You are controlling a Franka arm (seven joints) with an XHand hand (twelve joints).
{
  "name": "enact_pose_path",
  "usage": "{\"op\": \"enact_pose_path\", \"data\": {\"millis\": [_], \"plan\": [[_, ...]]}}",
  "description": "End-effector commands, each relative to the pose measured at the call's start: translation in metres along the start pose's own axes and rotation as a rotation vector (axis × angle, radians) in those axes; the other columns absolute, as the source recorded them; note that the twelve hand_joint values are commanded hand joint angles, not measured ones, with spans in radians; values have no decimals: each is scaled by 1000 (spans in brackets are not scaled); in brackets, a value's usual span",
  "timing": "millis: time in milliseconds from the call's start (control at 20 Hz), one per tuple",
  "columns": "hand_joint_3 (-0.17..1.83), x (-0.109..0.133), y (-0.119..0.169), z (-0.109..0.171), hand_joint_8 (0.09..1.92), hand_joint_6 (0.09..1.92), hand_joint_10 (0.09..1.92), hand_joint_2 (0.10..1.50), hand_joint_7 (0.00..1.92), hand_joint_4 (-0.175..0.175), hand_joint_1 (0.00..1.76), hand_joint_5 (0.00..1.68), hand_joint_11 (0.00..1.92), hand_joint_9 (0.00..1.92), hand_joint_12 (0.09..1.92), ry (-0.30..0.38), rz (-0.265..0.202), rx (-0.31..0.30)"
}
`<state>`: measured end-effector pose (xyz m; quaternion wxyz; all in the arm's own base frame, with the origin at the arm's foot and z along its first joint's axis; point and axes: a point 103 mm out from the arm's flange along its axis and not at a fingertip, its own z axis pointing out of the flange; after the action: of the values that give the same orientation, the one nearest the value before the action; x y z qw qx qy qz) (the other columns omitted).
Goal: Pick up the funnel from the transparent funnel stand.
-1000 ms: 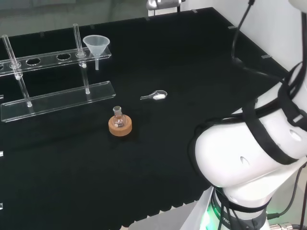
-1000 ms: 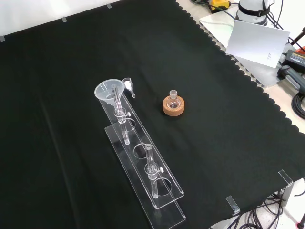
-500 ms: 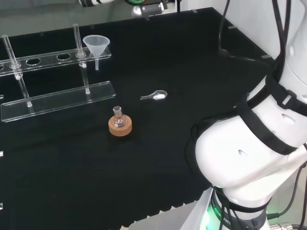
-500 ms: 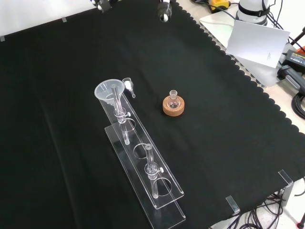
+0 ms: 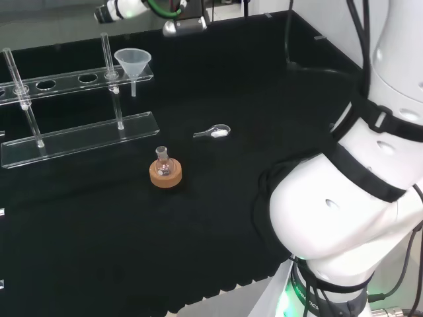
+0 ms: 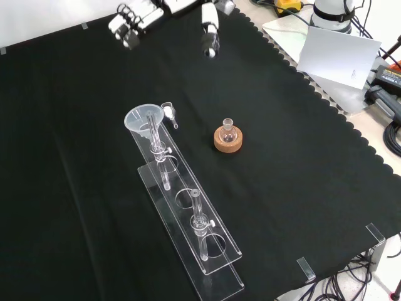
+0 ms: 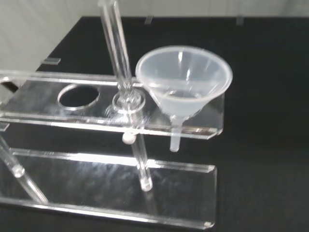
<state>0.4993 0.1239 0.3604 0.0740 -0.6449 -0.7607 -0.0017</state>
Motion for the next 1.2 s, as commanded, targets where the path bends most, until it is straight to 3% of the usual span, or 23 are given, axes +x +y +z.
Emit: {"op": "enact_pose_path", "data": {"millis": [50,350,650,1200], "plan": [[1,16,34,28,87,87,87,628,0,34,179,0,0,0,87,19,26,37],[3,21,55,48,87,87,87,631,0,25,202,0,0,0,87,26,35,62],[4,7,83,66,87,87,87,635,0,20,221,0,0,0,87,28,75,94],[5,-14,94,78,87,87,87,639,0,10,235,0,11,0,87,-7,104,124]]}}
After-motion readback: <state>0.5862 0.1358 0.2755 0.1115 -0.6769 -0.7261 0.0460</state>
